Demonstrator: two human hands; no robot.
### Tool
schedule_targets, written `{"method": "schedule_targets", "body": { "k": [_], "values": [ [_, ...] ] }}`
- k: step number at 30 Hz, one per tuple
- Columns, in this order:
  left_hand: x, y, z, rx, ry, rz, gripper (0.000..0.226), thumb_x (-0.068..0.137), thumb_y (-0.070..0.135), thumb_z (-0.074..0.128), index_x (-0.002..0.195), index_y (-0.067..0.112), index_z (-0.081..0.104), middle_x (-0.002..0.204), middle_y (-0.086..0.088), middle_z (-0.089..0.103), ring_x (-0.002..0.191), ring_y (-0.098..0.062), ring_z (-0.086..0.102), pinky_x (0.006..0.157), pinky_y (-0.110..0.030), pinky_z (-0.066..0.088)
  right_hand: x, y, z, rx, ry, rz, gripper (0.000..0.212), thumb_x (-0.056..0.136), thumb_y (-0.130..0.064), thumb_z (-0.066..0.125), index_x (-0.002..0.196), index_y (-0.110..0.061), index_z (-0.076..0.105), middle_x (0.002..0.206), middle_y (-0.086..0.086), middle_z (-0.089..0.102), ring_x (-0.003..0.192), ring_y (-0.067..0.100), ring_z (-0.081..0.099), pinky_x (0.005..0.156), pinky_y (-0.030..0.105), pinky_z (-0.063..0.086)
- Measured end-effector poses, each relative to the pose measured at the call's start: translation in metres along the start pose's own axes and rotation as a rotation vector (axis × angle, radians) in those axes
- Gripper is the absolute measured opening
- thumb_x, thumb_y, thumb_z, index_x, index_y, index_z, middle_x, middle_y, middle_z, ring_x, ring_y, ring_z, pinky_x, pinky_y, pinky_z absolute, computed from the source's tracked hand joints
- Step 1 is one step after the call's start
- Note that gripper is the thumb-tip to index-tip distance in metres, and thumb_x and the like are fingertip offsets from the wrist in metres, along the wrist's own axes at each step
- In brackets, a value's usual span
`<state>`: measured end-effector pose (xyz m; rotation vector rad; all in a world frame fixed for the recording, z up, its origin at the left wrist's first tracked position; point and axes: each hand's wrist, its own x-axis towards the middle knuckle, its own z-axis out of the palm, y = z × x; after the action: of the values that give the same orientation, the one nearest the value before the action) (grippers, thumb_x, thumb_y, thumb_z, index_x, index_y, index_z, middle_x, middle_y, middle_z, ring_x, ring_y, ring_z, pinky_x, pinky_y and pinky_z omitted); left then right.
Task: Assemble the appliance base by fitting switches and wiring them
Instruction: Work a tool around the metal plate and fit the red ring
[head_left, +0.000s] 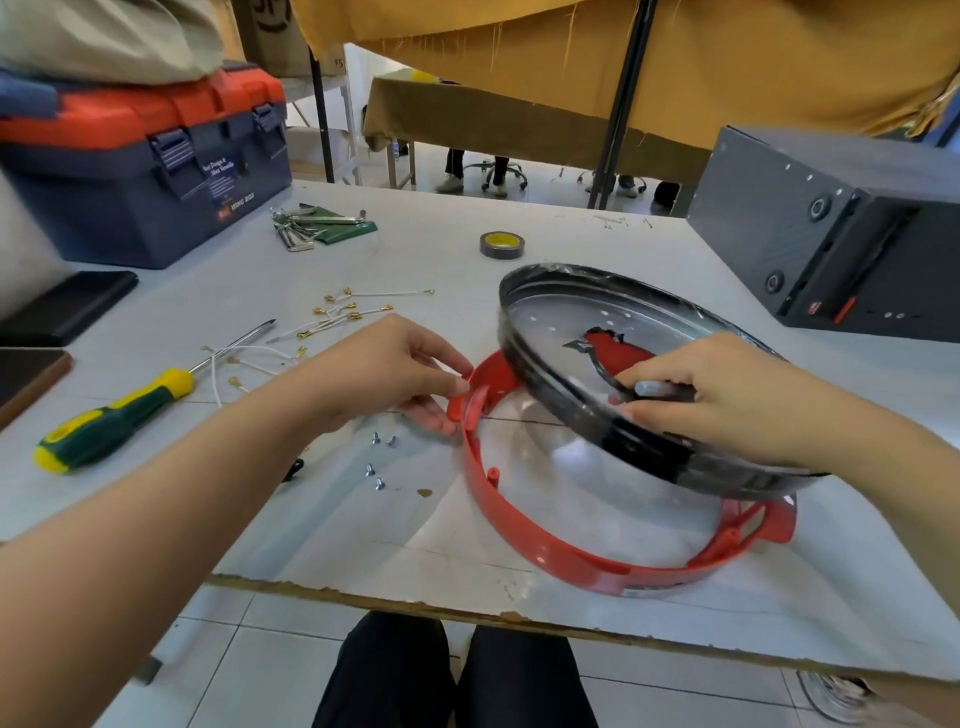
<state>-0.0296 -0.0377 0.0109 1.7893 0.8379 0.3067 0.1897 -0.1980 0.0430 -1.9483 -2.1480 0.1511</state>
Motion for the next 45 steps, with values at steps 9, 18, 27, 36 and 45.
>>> {"method": "schedule_targets", "body": {
  "k": [9, 18, 27, 36, 45],
  "values": [
    [-0.001, 0.000, 0.000, -0.014, -0.004, 0.012, 0.021, 0.085, 0.001, 0.065, 0.106, 0.002, 0.067, 0.079, -0.014, 0.074, 0.063, -0.024, 0.072, 0.059, -0.022, 0.058, -0.004, -0.005, -0.007, -0.003, 0.014, -0.013, 0.070, 0.076, -0.059, 0.043, 0.096, 0.004, 0.064, 0.078, 0.014, 0.066, 0.071, 0.020, 0.055, 0.068, 0.023, 0.041],
    [-0.001, 0.001, -0.001, 0.000, -0.014, 0.002, 0.022, 0.085, 0.002, 0.066, 0.107, 0.003, 0.067, 0.079, -0.013, 0.074, 0.065, -0.025, 0.072, 0.058, -0.022, 0.057, -0.005, 0.000, -0.005, -0.009, 0.025, 0.035, 0.069, 0.076, -0.055, 0.042, 0.097, 0.007, 0.063, 0.072, 0.017, 0.063, 0.057, 0.015, 0.045, 0.059, 0.020, 0.036],
    [0.001, 0.000, -0.002, 0.010, -0.015, 0.012, 0.020, 0.085, 0.000, 0.065, 0.105, 0.003, 0.068, 0.078, -0.012, 0.074, 0.065, -0.025, 0.072, 0.058, -0.021, 0.057, -0.006, -0.012, 0.006, -0.080, -0.093, 0.015, 0.048, 0.083, -0.056, 0.044, 0.073, -0.011, 0.059, 0.063, 0.005, 0.058, 0.063, 0.018, 0.050, 0.062, 0.029, 0.042],
    [0.008, -0.001, -0.011, 0.011, -0.116, -0.001, 0.018, 0.088, 0.001, 0.061, 0.100, 0.009, 0.070, 0.083, -0.013, 0.075, 0.074, -0.026, 0.073, 0.061, -0.019, 0.056, -0.009, -0.018, 0.017, -0.227, -0.188, 0.052, 0.040, 0.092, -0.051, 0.046, 0.070, -0.018, 0.042, 0.063, -0.001, 0.050, 0.065, 0.013, 0.049, 0.067, 0.037, 0.046],
    [0.027, 0.002, -0.021, 0.047, -0.181, -0.059, 0.013, 0.088, -0.003, 0.058, 0.097, 0.003, 0.066, 0.079, -0.012, 0.074, 0.063, -0.016, 0.071, 0.058, -0.017, 0.054, -0.019, -0.025, 0.021, -0.243, -0.250, 0.003, 0.032, 0.093, -0.053, 0.035, 0.084, -0.024, 0.046, 0.080, -0.012, 0.053, 0.081, 0.012, 0.054, 0.074, 0.034, 0.046]
  ]
}}
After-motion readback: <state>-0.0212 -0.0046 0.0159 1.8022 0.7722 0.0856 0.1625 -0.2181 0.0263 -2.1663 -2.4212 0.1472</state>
